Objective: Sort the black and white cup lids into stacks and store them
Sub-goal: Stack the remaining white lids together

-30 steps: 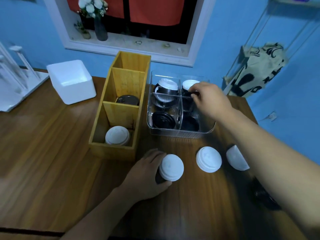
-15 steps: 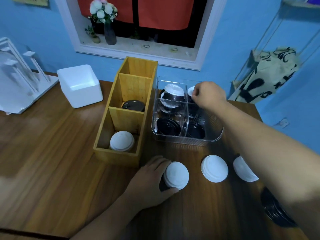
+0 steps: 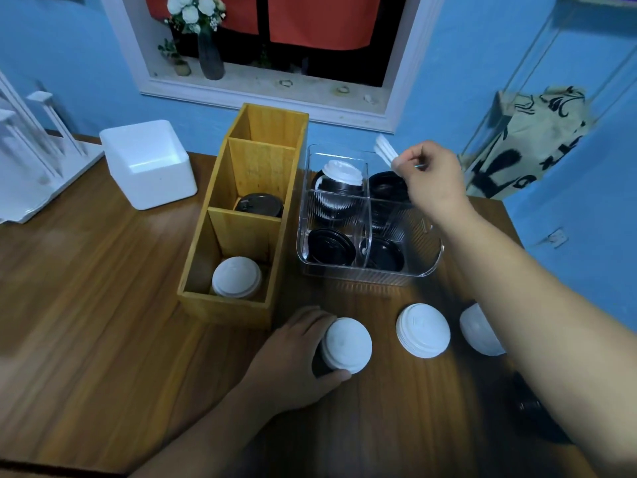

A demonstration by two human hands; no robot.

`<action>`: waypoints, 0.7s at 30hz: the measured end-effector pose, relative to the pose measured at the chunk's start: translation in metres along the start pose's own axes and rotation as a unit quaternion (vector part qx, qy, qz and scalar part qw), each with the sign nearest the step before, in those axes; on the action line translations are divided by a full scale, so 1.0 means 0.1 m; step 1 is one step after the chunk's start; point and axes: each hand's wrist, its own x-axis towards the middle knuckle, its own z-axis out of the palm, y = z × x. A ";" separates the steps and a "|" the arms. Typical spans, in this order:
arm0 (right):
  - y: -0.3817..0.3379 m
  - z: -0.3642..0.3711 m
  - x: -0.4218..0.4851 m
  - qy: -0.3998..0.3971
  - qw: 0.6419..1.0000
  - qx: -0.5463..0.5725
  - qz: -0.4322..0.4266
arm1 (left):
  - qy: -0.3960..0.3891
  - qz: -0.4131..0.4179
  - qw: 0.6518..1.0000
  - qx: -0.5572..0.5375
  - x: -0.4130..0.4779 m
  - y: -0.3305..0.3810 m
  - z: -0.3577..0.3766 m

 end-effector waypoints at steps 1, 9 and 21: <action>-0.04 -0.06 -0.20 0.002 0.999 0.033 -0.012 | 0.000 0.000 1.000 -0.002 0.00 0.00 0.00; 0.32 -0.07 -2.13 -0.020 0.925 0.336 0.177 | 0.005 -0.002 1.000 -0.029 0.02 -0.03 -0.01; 0.65 0.16 -2.56 -0.049 0.883 0.276 0.376 | 0.050 -0.077 0.996 -0.008 0.00 -0.01 0.04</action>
